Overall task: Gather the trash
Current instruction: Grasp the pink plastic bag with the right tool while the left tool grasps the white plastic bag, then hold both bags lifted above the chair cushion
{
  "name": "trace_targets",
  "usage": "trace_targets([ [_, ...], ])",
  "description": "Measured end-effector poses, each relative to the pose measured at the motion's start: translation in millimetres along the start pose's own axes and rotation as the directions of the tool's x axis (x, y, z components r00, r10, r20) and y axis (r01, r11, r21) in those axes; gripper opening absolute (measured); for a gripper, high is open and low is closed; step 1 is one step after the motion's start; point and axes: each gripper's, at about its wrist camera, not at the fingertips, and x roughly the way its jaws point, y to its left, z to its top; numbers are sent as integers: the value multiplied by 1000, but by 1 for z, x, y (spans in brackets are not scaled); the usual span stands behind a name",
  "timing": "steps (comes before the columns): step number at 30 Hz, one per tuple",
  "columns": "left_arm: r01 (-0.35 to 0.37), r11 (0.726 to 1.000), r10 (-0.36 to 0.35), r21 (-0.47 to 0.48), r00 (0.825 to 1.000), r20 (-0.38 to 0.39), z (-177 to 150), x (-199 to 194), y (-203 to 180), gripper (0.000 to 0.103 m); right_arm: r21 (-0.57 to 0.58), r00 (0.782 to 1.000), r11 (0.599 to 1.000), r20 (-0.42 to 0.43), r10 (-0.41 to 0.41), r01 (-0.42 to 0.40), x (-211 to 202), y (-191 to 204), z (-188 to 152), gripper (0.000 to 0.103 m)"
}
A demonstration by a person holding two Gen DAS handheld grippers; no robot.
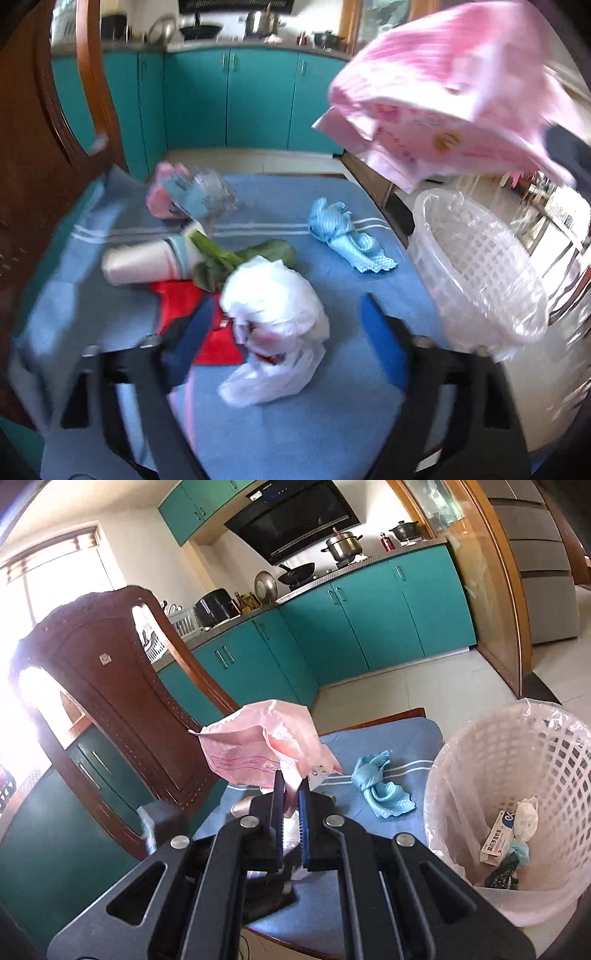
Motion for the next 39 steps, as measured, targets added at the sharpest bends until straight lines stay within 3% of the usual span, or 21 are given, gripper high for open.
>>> trace_targets([
  [1, 9, 1000, -9, -14, 1000, -15, 0, 5, 2, 59, -1, 1000, 1000, -7, 3, -3, 1, 0, -1, 8],
  [2, 8, 1000, -8, -26, 1000, -29, -1, 11, 4, 41, -3, 1000, 1000, -10, 7, -7, 2, 1, -1, 8],
  [5, 10, 999, -11, -51, 1000, -10, 0, 3, 10, 22, -33, 1000, 999, 0, 3, -3, -4, 2, 2, 8],
  [11, 93, 996, -90, -19, 988, 128, 7, -91, 8, 19, -55, 1000, 998, 29, -11, 13, -17, 4, 5, 8],
  [14, 85, 996, -77, -30, 975, 211, 4, -145, 23, 19, -65, 999, 998, 30, -26, 28, -22, 4, 1, 8],
  [17, 73, 996, -60, -42, 965, 257, -2, -174, 39, 19, -80, 998, 995, 28, -54, 57, -26, 5, -8, 8],
  [23, 23, 998, -9, -55, 970, 244, -8, -173, 61, 19, -95, 997, 993, 17, -71, 72, -28, 13, -22, 8],
  [39, 17, 997, 1, -71, 969, 248, -12, -164, 62, 20, -161, 996, 983, 2, -94, 93, -17, 25, -35, 8],
])
